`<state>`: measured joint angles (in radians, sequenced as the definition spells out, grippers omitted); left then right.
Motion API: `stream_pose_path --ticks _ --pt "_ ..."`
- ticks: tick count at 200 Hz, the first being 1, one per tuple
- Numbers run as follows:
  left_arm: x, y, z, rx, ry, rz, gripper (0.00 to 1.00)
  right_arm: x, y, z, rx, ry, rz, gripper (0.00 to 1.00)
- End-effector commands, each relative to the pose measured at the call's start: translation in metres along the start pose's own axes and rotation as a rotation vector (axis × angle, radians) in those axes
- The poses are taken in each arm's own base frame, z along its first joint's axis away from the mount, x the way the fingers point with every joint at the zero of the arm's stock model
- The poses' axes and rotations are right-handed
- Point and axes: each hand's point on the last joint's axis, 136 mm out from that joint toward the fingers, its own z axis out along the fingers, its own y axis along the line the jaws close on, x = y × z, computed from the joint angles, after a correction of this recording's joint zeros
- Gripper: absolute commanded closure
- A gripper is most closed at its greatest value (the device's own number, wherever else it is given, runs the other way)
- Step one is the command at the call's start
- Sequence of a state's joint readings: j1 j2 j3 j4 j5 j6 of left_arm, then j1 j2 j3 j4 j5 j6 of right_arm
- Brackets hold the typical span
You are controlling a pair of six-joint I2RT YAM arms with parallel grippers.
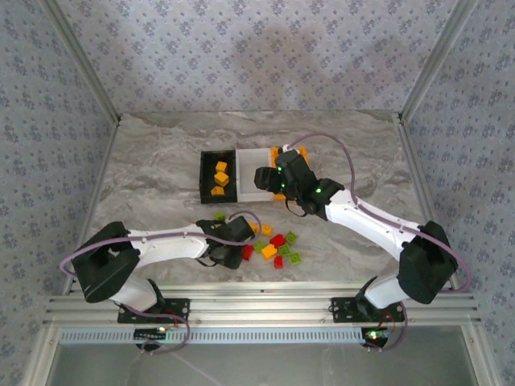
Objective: Sort the legos into containers by color
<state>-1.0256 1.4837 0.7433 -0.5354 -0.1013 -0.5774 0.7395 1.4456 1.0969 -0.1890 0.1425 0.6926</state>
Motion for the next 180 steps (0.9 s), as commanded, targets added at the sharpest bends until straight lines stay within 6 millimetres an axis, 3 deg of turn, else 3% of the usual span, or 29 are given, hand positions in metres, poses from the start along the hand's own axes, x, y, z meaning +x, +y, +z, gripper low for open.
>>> stream_pose_path --ticks 1,42,76,98,128,158,180 --pt "0.013 -0.005 0.009 0.026 0.031 0.009 0.63 -0.008 -0.005 -0.008 0.009 -0.038 0.027 0.33" --pt "0.030 0.000 -0.008 0.022 0.028 -0.013 0.71 -0.006 -0.010 -0.009 0.010 -0.036 0.044 0.33" --pt "0.032 0.010 -0.044 0.041 -0.033 -0.064 0.72 -0.004 -0.014 -0.012 0.003 -0.037 0.061 0.33" --pt "0.021 0.012 -0.074 0.061 -0.107 -0.079 0.71 0.000 -0.020 -0.016 0.002 -0.032 0.077 0.33" --pt "-0.025 0.008 -0.106 0.071 -0.195 -0.061 0.71 0.006 -0.031 -0.025 0.013 -0.029 0.090 0.33" --pt "-0.106 0.008 -0.126 0.092 -0.314 -0.084 0.71 0.018 -0.052 -0.031 0.060 -0.011 0.106 0.33" --pt "-0.164 0.005 -0.117 0.104 -0.339 -0.083 0.70 0.031 -0.066 -0.037 0.087 0.002 0.124 0.33"
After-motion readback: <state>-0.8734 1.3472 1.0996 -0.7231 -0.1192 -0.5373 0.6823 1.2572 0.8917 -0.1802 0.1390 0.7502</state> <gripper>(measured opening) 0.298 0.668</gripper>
